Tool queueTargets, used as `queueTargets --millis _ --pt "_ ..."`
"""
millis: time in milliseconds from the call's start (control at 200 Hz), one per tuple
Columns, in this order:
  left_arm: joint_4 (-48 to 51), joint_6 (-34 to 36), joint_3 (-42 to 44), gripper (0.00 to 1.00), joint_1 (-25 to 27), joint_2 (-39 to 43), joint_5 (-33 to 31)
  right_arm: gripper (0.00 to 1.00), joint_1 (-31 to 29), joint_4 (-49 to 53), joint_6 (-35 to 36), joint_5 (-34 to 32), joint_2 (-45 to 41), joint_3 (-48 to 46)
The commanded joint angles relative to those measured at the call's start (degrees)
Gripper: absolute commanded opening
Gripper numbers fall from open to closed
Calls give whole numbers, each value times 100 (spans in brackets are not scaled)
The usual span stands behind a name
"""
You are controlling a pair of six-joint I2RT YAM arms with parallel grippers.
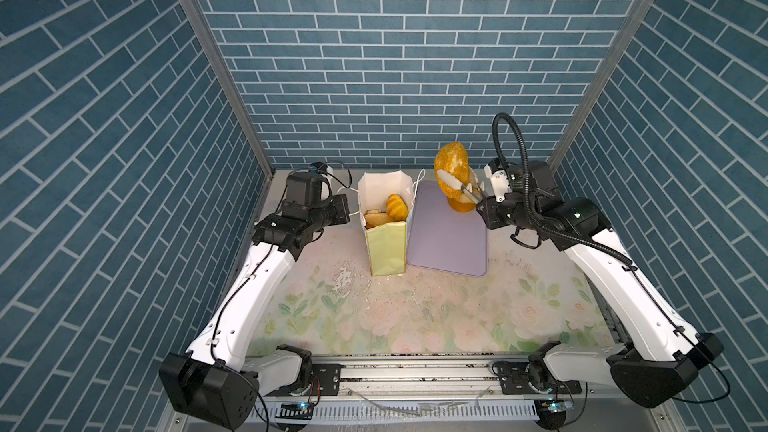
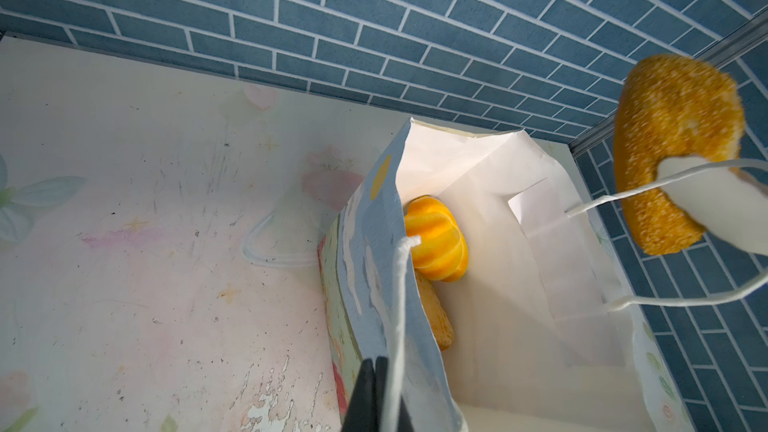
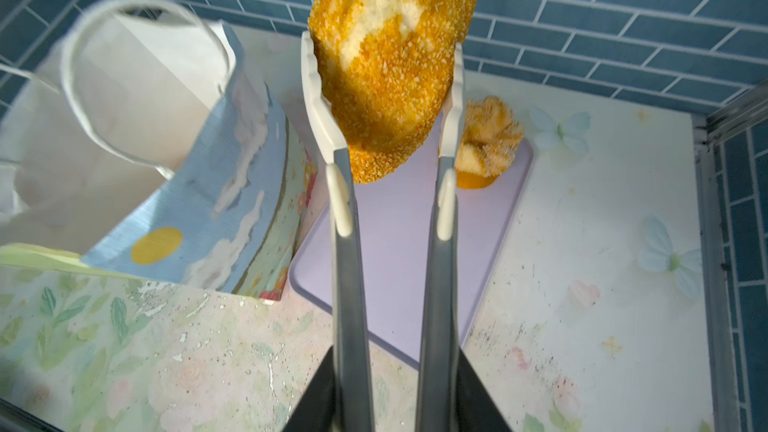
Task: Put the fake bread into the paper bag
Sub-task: 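Pinch the oval sesame-coated bun with the tongs and lift it, then carry the sesame bun over the bag and open the tongs to drop it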
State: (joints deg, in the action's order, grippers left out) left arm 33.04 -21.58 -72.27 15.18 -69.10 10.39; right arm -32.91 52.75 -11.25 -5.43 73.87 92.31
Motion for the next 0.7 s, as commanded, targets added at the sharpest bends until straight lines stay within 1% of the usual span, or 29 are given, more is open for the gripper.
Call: queueTargets --millis 0,190,320,415,580,695 --pt "-95 -12 77 6 38 90 59 23 -102 -183 382 -194 -21 599" --pt "-102 -10 99 6 38 99 33 23 -478 -97 760 -204 420 1548" --pt "-110 4 77 5 38 67 1 24 -987 218 1045 -382 962 2416" --pt "-105 -9 66 6 38 60 13 24 -1326 312 1198 -435 1269 2819" --pt "-94 4 80 5 38 90 -2 25 -1662 380 1160 -216 1596 2918" --pt "-83 14 109 6 33 120 -29 25 -1849 543 1226 -326 1732 2781"
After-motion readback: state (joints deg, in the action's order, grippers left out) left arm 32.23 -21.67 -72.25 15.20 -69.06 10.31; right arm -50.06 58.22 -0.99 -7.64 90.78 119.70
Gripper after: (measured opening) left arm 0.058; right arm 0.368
